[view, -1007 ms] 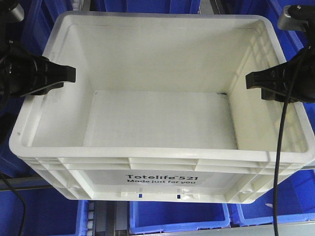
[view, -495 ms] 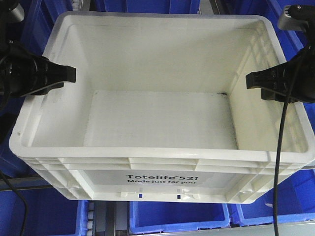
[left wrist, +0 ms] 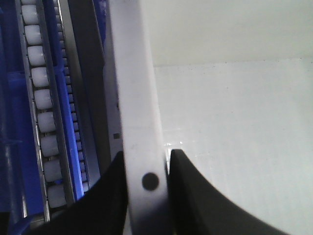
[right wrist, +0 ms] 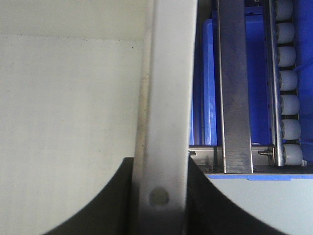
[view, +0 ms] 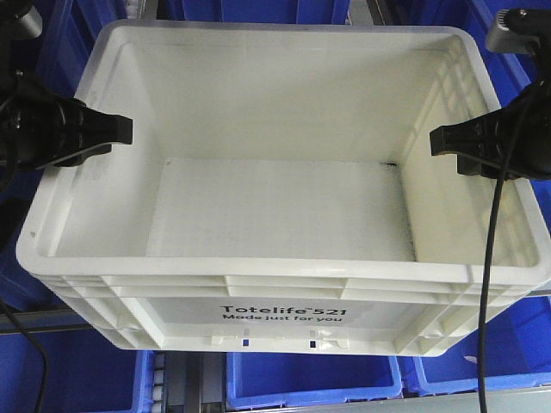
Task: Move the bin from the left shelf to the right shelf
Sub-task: 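Hold the crate while the base approaches the blue-bin shelf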
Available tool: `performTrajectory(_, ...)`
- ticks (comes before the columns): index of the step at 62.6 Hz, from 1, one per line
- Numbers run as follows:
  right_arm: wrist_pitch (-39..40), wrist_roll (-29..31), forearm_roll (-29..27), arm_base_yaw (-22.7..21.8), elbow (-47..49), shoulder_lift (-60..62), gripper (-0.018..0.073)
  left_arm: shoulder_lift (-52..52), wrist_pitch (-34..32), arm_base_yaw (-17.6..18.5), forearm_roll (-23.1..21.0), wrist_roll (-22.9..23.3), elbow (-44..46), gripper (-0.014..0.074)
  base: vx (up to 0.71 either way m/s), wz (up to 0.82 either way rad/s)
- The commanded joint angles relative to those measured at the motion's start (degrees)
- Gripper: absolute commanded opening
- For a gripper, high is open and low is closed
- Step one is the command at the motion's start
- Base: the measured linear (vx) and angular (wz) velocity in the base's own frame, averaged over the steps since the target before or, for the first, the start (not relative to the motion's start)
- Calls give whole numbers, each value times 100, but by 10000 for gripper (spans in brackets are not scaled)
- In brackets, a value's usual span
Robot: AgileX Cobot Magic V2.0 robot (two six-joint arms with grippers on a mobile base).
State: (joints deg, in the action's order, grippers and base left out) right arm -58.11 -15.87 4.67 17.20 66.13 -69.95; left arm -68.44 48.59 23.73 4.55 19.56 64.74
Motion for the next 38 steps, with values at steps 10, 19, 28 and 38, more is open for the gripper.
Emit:
performTrajectory(10,550,108,451,-78,224,207,-4,242,-535,-1,258,-119,199,-6,0,0)
performTrajectory(19,616,108,451,-78,224,207,-4,242,-540,-1,258,-119,194,-6,0,0)
performTrajectory(28,652,129,607,-78,224,207,-4,240,-717,-1,252,-119,194,-6,0,0)
performTrajectory(38,925,-19,1050,-78,224,207,-4,235,-1067,-1,59,-127,194,-6,0,0)
